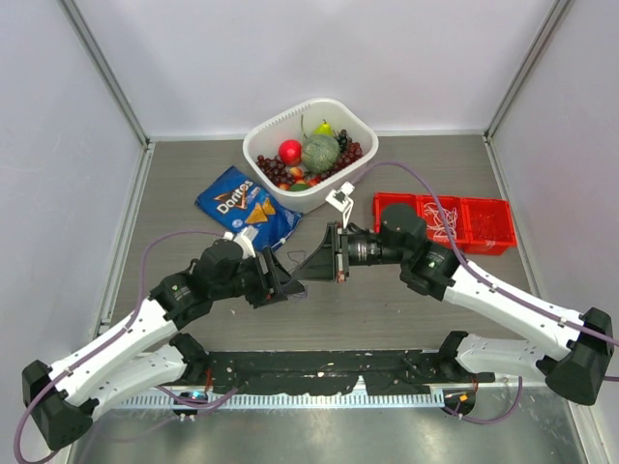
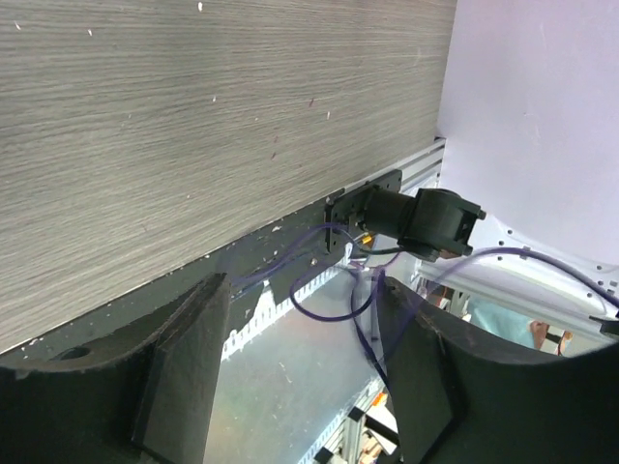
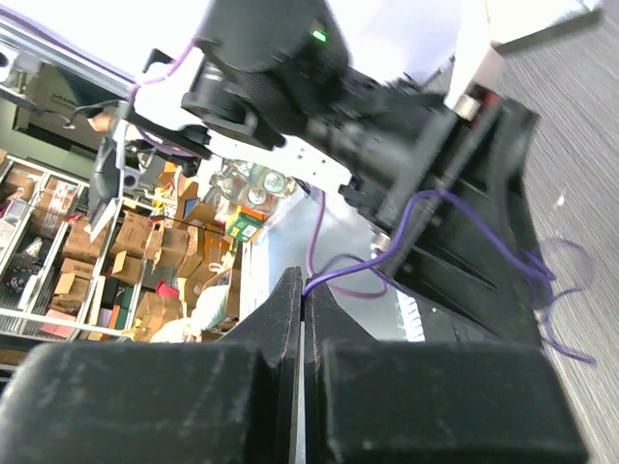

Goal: Untangle the cables

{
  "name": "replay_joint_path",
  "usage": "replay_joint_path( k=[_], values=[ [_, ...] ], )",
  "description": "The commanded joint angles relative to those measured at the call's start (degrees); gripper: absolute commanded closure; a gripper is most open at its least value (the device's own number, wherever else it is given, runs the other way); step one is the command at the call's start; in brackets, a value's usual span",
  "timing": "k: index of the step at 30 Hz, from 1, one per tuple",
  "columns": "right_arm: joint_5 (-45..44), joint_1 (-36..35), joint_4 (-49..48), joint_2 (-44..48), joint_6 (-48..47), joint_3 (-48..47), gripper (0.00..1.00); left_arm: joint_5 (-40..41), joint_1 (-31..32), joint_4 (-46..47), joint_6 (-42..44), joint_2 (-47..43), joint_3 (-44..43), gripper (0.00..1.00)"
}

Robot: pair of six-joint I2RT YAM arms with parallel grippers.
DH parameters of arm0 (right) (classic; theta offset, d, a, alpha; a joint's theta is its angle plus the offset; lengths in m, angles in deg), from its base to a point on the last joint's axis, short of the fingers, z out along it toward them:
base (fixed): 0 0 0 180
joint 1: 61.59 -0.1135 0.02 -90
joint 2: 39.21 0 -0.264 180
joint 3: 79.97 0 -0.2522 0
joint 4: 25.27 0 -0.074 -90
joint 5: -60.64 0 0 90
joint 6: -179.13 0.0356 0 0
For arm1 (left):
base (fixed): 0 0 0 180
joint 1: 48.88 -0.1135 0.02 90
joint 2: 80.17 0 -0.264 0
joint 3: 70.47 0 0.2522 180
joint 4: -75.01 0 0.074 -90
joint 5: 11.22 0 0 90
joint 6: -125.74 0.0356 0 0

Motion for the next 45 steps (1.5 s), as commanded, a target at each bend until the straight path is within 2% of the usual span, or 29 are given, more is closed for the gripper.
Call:
replay_joint_path(
  k=[1,4,8,20,23,27,30,31,35,45],
  values=[
    [2.0,0.1,-5.5,1.3,2.8,-6.1,0.99,-2.0,-0.3,4.5,-0.3,2.2,-0.5,0.34],
    [2.1,0.0,-4.3,1.3,2.7,-10.9,0.99,-2.3,-0.4,4.4,-0.4,3.6,-0.2,0.34],
    [1.8,0.1,-0.7,1.0,1.0,-18.7,0.99,-1.3,-0.3,4.1,-0.9,3.6,1.5,0.41],
    [-3.7,0.0,10.9,1.1,-5.2,-37.8,0.99,2.1,-0.7,3.6,-5.1,-4.9,9.5,0.47],
    [-5.1,0.1,13.6,1.1,-6.6,-38.6,1.00,3.3,-0.6,3.6,-5.1,-9.3,9.4,0.44],
    [-5.0,0.1,14.4,0.8,-5.9,-37.2,0.99,3.9,-0.7,10.9,-3.1,-16.3,9.0,0.29],
    [-4.6,0.1,13.3,1.3,-5.0,-36.3,0.99,5.1,-0.6,15.3,0.2,-20.1,6.8,0.23],
    [-4.4,0.1,12.9,1.3,-4.8,-36.1,0.99,5.8,-0.7,15.2,1.9,-20.6,5.8,0.22],
    [-3.9,0.1,12.7,1.2,-4.8,-36.2,0.99,5.6,-0.8,16.9,4.7,-19.5,1.2,0.32],
    [-3.2,0.1,10.5,0.4,-3.8,-35.8,0.99,2.0,-0.7,21.8,6.5,-9.0,-8.5,0.30]
  ],
)
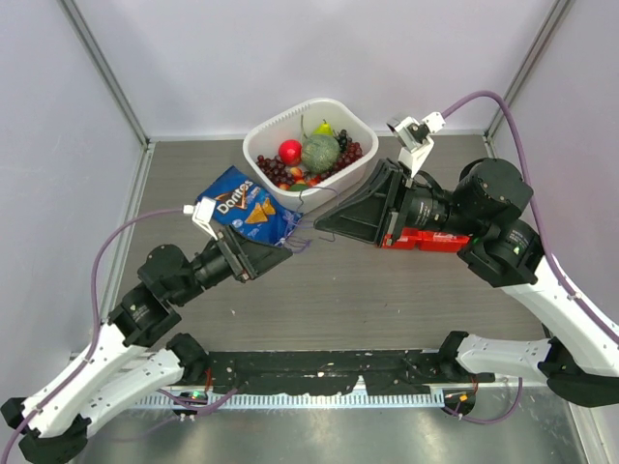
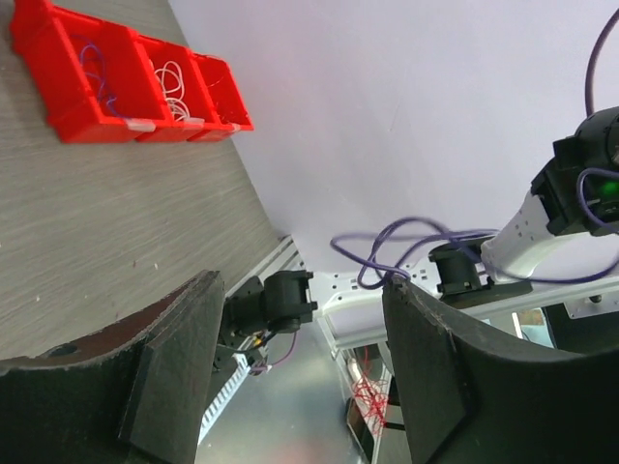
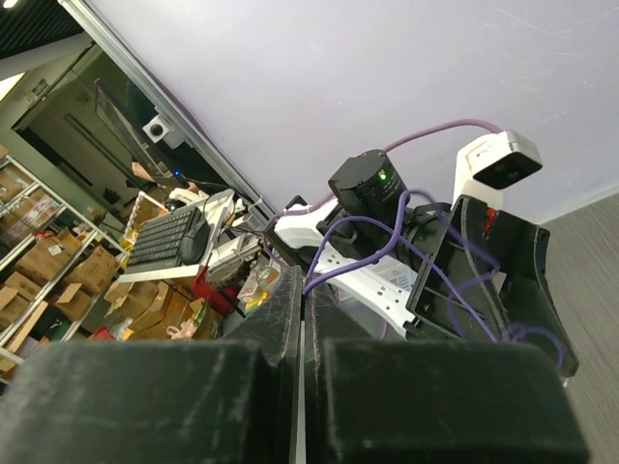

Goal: Untangle the cables

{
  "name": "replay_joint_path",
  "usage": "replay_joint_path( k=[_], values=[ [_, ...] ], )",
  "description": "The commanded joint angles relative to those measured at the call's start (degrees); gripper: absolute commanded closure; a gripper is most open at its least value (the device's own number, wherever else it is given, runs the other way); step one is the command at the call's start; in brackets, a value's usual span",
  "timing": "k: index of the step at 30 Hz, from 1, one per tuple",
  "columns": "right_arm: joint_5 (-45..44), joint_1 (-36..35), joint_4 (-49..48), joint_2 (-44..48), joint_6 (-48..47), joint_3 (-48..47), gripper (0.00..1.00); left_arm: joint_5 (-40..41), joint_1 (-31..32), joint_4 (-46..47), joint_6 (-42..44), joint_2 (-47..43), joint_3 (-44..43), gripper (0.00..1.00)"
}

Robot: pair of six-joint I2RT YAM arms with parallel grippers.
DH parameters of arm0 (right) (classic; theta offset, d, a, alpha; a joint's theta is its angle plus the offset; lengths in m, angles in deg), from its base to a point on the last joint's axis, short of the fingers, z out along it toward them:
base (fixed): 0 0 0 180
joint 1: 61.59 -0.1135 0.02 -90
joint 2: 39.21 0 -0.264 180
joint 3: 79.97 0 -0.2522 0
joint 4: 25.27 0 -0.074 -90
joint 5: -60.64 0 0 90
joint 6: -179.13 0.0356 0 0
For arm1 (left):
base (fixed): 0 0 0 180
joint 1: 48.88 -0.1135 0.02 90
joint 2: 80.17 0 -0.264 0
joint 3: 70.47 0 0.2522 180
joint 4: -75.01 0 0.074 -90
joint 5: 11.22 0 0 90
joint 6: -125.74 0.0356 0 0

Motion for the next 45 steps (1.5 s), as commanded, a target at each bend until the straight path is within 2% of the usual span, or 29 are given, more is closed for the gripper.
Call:
replay_joint_path(
  k=[1,8,12,19,22,24,27,30,33,35,40,45],
  values=[
    [1.0,0.1,-3.9,-0.6,0.8,-0.2,0.99,-3.0,-0.3,7.3,0.9,3.6,-3.4,0.30],
    [1.4,0.1,-5.0,-0.6,1.6,-0.6,0.99,-9.0,-0.3,23.1,-7.0,8.7,1.2,0.27],
    [1.7,0.1,-4.9,-0.8,1.4,-0.8,0.99,-12.6,-0.3,25.0,-6.8,11.0,0.2,0.36],
    [1.9,0.0,-4.9,-1.5,1.1,-1.3,0.99,-16.7,-0.3,28.1,-7.0,12.4,0.0,0.36],
    [1.8,0.0,-4.9,-1.5,0.9,-1.3,0.99,-17.1,-0.3,27.0,-7.0,12.4,-0.4,0.38],
    [1.6,0.1,-4.9,-1.5,0.7,-1.2,0.99,-16.3,-0.3,24.7,-6.2,12.0,-0.9,0.48],
    [1.1,0.1,-4.7,-1.3,0.5,-1.1,0.99,-10.5,-0.3,17.7,-3.6,9.6,-1.7,0.51],
    [1.0,0.1,-4.4,-1.1,0.4,-1.1,0.99,0.4,-0.3,7.7,-0.9,4.3,-1.4,0.40],
    [0.7,0.1,-4.2,-1.0,0.5,-1.0,0.99,4.0,-0.3,9.8,-0.3,-1.2,1.6,0.34],
    [0.7,0.0,-4.2,-1.1,0.3,-1.1,0.99,2.5,-0.3,10.8,-0.2,-2.2,2.4,0.34],
    [1.3,0.1,-3.9,-2.0,-0.1,-1.8,0.99,-7.2,-0.2,9.3,4.5,1.7,-1.2,0.43],
    [1.4,0.1,-4.9,-2.5,0.5,-1.5,0.99,-8.7,-0.3,5.3,10.4,4.1,-5.6,0.48]
  ],
)
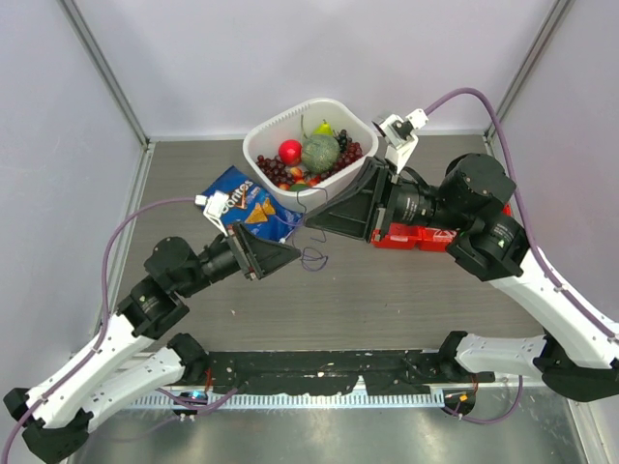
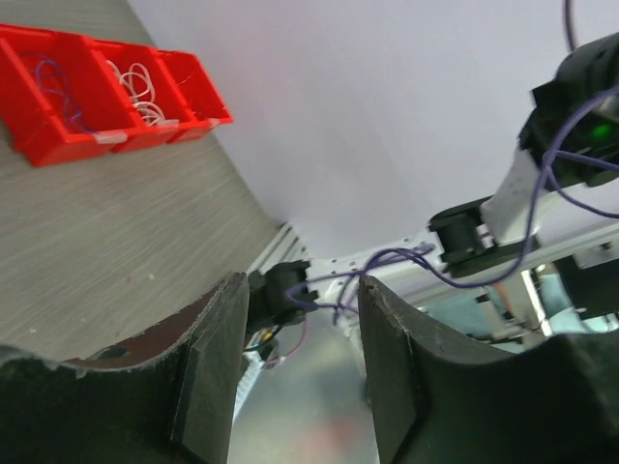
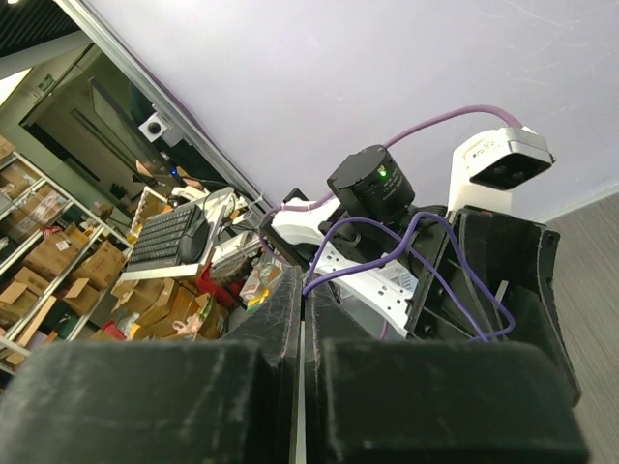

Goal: Untangle the cables

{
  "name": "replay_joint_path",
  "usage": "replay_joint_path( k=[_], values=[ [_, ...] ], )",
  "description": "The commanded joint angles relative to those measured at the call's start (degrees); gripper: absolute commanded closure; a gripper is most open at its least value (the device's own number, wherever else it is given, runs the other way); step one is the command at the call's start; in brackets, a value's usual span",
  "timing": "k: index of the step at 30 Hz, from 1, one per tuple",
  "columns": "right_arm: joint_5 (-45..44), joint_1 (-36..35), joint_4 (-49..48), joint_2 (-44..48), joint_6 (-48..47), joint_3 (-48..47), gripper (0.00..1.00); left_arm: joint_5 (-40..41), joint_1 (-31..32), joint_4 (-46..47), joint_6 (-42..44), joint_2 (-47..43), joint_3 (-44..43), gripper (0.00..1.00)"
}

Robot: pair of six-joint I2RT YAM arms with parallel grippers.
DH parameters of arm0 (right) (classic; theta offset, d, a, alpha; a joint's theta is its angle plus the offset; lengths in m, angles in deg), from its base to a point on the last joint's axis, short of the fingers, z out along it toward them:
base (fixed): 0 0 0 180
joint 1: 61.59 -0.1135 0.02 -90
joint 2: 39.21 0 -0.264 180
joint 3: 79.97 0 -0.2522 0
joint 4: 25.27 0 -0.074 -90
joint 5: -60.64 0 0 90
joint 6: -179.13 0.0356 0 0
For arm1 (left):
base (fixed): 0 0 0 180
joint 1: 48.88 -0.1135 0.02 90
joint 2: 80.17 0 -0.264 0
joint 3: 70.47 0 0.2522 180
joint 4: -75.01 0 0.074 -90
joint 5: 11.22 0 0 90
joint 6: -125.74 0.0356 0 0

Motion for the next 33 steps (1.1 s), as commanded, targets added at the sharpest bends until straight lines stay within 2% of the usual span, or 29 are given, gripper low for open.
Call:
replay_joint_path(
  k=[1,7,12,22,30,31,33],
  values=[
    [0.4,0.1,-2.9,-0.3,0.0,-1.5,0.99,-3.0,-0.2,-3.6,7.9,1.3,-5.3,0.47],
    [0.5,0.0,-3.1,-0.4,0.2,-1.5,0.99,-5.6,-0.2,-4.0,9.7,4.5,-7.7,0.43],
    [0.4,0.1,-3.4,-0.9,0.2,-1.8,0.99,-8.7,-0.2,-3.5,11.5,5.9,-8.7,0.44],
    [0.8,0.1,-4.0,-1.8,0.6,-2.6,1.00,-6.0,-0.1,-3.7,11.9,8.2,-9.4,0.52],
    [0.8,0.1,-5.8,-1.8,1.4,-1.3,0.99,-4.6,-0.1,-2.4,12.4,10.3,-10.1,0.47],
    [0.7,0.0,-6.1,-1.8,2.0,-0.9,0.99,-3.7,-0.1,-2.5,12.6,10.3,-10.2,0.50],
    [0.7,-0.1,-6.8,-1.8,2.4,-0.5,0.99,0.7,-0.1,-5.0,12.8,10.0,-10.7,0.63]
  ],
)
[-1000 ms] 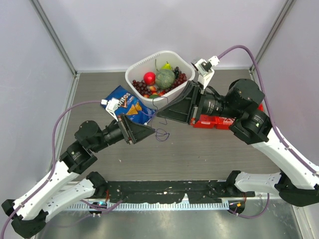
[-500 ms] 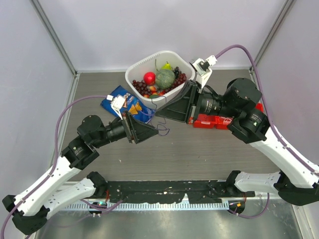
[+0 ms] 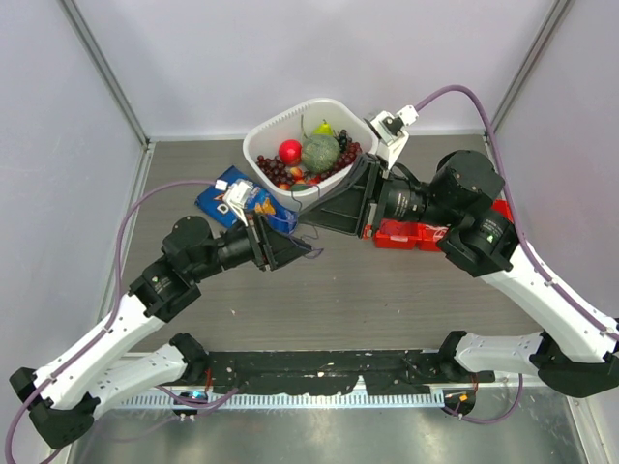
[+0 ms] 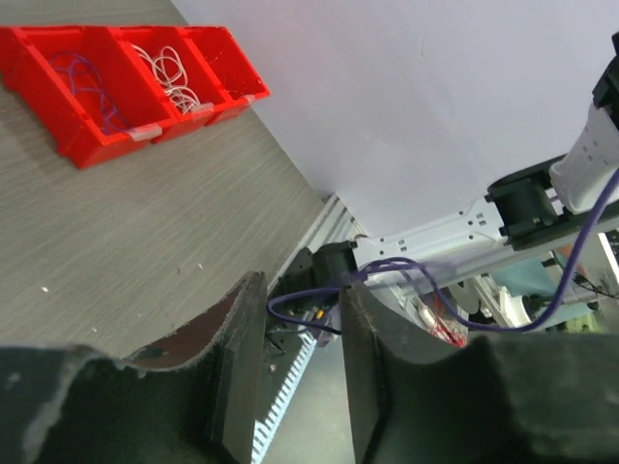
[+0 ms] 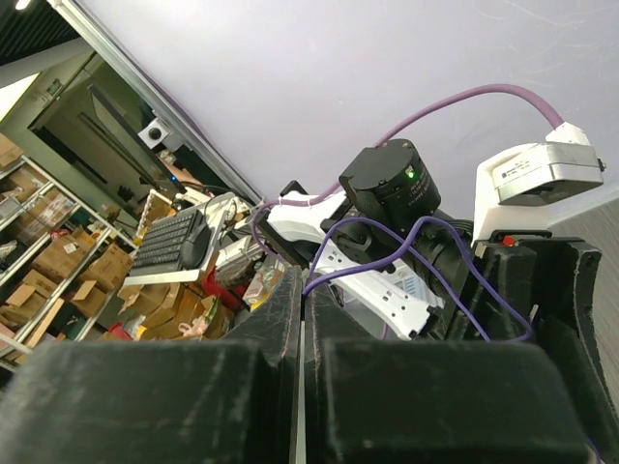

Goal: Untangle the cables

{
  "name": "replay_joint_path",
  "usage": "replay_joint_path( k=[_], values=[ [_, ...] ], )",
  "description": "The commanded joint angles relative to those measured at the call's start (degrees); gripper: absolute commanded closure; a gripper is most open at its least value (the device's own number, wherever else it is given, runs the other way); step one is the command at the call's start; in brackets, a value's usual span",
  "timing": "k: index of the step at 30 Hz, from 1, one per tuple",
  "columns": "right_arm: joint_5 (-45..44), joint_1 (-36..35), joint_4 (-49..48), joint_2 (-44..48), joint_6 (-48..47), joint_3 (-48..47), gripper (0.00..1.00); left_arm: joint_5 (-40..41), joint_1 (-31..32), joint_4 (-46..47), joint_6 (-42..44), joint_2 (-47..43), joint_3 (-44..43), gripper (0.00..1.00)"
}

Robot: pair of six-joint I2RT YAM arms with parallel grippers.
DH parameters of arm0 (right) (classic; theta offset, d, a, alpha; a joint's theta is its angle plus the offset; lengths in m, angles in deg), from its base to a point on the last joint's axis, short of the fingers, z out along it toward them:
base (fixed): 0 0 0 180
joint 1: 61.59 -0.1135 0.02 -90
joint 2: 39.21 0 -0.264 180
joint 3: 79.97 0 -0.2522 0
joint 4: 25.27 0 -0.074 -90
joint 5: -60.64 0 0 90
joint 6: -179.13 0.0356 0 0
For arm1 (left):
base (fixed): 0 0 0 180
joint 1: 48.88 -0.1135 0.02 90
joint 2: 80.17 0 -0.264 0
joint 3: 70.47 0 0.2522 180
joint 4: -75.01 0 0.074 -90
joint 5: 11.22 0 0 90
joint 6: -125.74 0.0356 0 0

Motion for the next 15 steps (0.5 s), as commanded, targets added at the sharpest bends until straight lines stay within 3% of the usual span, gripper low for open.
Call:
replay_joint_path(
  k=[1,4,7,11,15],
  values=[
    [0.4,0.2,-5.1,0.5,1.5,-0.3,0.99,9.4,-0.1,-2.8,1.3,-0.8,-3.6,0.71],
    [0.3,0.1,-6.1,0.7,2.5,0.3,0.99,19.0,-0.2,-9.8,-0.6,-1.4,-4.2,0.83],
    [1.6,-0.1,-10.3,0.5,4.9,1.0,0.99,22.5,-0.1,-11.4,-2.5,-1.4,-3.5,0.99],
    [1.5,0.0,-11.4,0.6,5.7,0.9,0.99,25.2,-0.2,-13.1,-4.9,-1.8,-2.2,1.00],
    [0.5,0.0,-10.6,1.1,5.2,-2.5,0.99,31.3,-0.3,-23.9,-6.8,-2.0,-1.4,1.00]
  ],
)
